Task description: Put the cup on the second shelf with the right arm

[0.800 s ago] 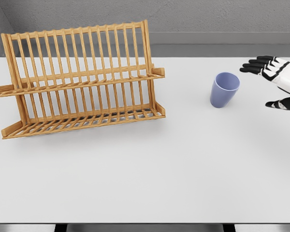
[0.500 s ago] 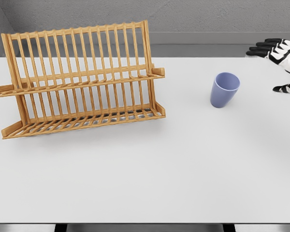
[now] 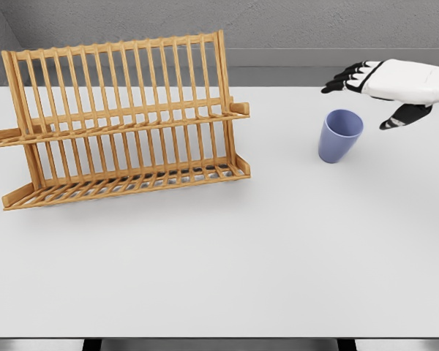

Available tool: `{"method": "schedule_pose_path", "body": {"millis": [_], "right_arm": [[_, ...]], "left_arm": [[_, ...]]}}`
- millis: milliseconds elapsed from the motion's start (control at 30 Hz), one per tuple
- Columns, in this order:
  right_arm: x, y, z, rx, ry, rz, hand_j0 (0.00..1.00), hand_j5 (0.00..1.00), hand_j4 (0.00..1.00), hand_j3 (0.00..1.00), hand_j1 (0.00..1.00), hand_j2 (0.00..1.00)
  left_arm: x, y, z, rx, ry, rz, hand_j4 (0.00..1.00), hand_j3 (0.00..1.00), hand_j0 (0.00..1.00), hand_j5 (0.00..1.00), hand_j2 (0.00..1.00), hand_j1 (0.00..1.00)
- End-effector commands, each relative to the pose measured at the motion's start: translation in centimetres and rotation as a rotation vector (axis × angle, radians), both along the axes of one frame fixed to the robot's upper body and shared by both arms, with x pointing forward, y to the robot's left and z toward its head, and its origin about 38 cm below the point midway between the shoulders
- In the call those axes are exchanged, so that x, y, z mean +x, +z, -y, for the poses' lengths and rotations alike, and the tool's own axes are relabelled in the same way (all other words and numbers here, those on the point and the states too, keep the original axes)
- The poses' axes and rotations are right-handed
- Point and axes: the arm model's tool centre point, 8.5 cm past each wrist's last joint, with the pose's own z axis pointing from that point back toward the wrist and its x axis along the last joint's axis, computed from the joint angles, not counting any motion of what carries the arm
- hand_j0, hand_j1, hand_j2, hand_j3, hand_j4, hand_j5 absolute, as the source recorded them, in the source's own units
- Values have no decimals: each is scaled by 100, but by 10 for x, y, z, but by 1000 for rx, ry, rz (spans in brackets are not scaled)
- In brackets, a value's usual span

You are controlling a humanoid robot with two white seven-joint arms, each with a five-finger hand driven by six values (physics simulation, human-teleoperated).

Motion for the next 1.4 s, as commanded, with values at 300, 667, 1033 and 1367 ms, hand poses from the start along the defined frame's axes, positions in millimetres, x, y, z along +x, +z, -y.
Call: {"method": "schedule_pose_path", "body": {"millis": [300, 667, 1033, 1367], "right_arm": [[38, -49, 15, -13, -122, -139, 100, 100, 100, 100, 100, 100], [52, -64, -1, 2, -122, -177, 100, 100, 100, 100, 100, 100], [58, -80, 2, -19, -149, -222, 100, 100, 100, 100, 100, 100], [57, -81, 0, -23, -143, -224, 69, 69, 69, 69, 69, 69]], "left_arm": [[0, 0, 0, -2, 0, 1, 100, 100, 100, 100, 100, 100], [0, 0, 0, -1, 0, 0, 100, 100, 100, 100, 100, 100], [0, 0, 0, 0, 0, 0, 100, 100, 100, 100, 100, 100], [0, 0, 0, -1, 0, 0, 100, 100, 100, 100, 100, 100]]}}
